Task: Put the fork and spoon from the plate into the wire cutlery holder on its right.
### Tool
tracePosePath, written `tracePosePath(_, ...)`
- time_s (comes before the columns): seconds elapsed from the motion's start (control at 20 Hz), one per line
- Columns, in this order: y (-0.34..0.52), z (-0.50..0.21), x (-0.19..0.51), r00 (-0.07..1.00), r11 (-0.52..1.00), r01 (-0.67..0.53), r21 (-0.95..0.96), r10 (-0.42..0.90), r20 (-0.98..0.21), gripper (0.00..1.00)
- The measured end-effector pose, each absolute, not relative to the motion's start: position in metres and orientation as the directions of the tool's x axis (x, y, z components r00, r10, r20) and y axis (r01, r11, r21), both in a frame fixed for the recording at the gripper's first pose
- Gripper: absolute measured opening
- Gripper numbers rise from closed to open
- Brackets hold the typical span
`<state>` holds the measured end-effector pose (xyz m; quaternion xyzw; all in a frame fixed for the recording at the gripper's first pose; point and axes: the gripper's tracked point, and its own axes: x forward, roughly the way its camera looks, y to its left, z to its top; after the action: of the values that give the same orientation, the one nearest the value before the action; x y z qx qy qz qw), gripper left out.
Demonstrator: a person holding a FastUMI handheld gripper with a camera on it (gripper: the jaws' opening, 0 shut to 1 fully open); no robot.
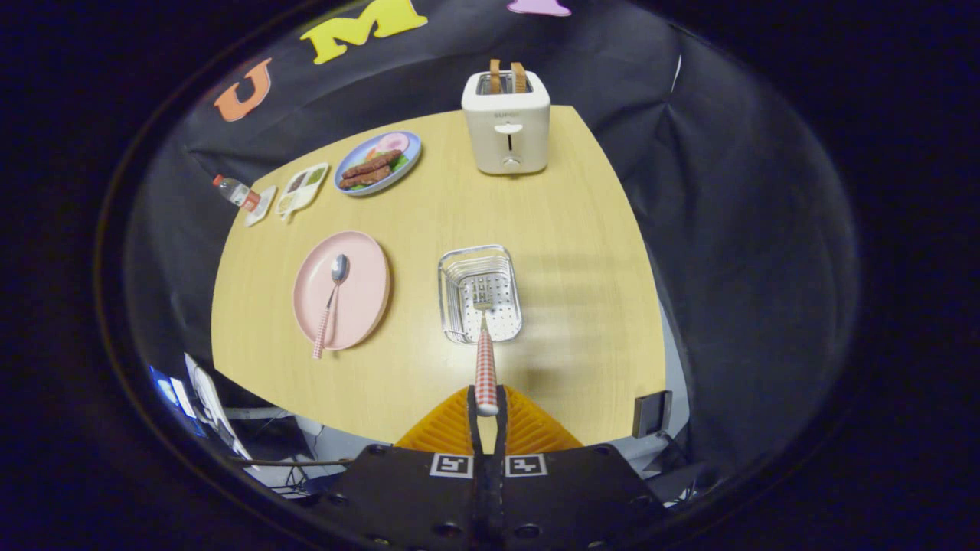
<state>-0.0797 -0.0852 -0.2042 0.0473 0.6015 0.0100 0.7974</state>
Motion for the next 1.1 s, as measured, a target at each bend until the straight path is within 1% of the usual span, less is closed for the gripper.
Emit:
tracePosePath(0.2,-0.083,-0.212,-0.069,0.207,0.995,0.067,0.079,0.064,-0.976,0.01)
tracePosePath(0.3,-0.087,-0.216,-0.063,0.204,0.996,0.063,0.06,0.046,-0.978,0.01)
tracePosePath(0.5,-0.088,-0.22,-0.063,0.198,0.996,0.057,0.065,0.052,-0.979,0.01)
tracePosePath(0.55,-0.089,-0.219,-0.063,0.205,0.996,0.06,0.063,0.05,-0.978,0.02)
tracePosePath(0.6,-0.089,-0.218,-0.063,0.208,0.995,0.066,0.069,0.054,-0.977,0.07)
tracePosePath(0.65,-0.091,-0.218,-0.064,0.214,0.995,0.07,0.07,0.054,-0.975,0.09)
tracePosePath(0.75,-0.09,-0.217,-0.063,0.24,0.994,0.074,0.085,0.065,-0.969,0.21)
tracePosePath(0.8,-0.09,-0.216,-0.063,0.255,0.994,0.069,0.086,0.066,-0.965,0.37)
tracePosePath(0.95,-0.091,-0.205,-0.062,0.316,0.995,0.056,0.079,0.058,-0.947,0.72)
tracePosePath(1.0,-0.09,-0.197,-0.06,0.354,0.996,0.054,0.074,0.051,-0.934,0.81)
tracePosePath(1.1,-0.084,-0.177,-0.054,0.45,0.997,0.034,0.069,0.046,-0.892,0.9)
